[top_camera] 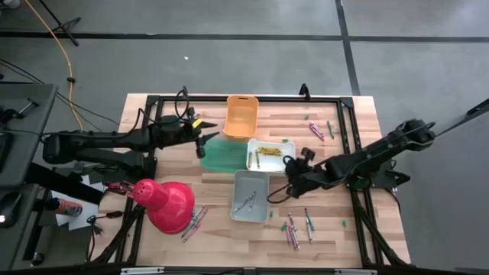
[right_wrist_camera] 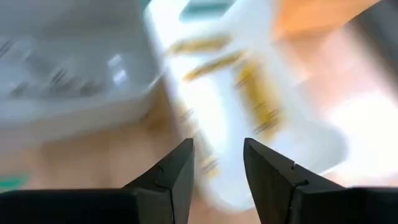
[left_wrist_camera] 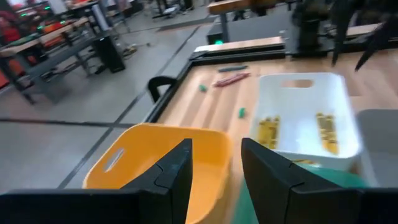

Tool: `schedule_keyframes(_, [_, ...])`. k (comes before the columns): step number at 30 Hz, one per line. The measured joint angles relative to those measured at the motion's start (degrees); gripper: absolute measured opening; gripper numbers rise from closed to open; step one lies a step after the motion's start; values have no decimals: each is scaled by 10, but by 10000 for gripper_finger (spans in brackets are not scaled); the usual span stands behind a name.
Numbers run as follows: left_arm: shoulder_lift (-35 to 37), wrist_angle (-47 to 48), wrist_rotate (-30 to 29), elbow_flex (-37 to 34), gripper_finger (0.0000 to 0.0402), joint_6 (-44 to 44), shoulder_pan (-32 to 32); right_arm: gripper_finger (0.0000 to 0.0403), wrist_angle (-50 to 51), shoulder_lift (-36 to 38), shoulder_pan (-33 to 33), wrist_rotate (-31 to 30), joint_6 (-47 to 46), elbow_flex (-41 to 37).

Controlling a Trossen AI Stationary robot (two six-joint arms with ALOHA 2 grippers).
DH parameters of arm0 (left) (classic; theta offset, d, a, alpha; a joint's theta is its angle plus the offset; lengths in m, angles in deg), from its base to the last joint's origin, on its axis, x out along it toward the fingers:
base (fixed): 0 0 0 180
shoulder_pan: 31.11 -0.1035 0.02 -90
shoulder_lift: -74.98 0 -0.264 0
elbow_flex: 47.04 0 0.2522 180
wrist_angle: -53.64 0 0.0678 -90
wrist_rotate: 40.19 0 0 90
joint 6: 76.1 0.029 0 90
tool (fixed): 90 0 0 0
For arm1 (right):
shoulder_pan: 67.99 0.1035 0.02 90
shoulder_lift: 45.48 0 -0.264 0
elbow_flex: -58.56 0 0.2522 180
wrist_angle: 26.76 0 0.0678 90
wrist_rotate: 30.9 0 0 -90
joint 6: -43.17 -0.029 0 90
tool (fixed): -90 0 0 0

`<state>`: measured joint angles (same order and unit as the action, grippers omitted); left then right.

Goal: Sort crayons
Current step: Put the white crayon into the gray bin

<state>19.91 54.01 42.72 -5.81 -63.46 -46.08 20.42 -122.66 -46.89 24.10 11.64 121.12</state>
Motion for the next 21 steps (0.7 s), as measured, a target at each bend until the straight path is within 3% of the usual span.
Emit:
schedule_keyframes(5, [0, -64, 6, -36, 126, -23, -71, 133, -25, 15, 0, -215, 16, 0])
schedule_keyframes(9, [-1, -113, 6, -70, 126, -98, -144, 133, -24, 15, -26, -313, -25, -2])
schedule_keyframes(15, [-47, -93, -7, -72, 126, -156, -213, 132, -24, 15, -94, -313, -92, -38])
schedule_keyframes(18, [-94, 15, -16, -27, 126, -185, -232, 132, -30, 15, -127, -287, -117, -62])
schedule_keyframes(21, [-150, 178, -28, 69, 126, -208, -249, 132, -43, 15, -160, -265, -120, -74])
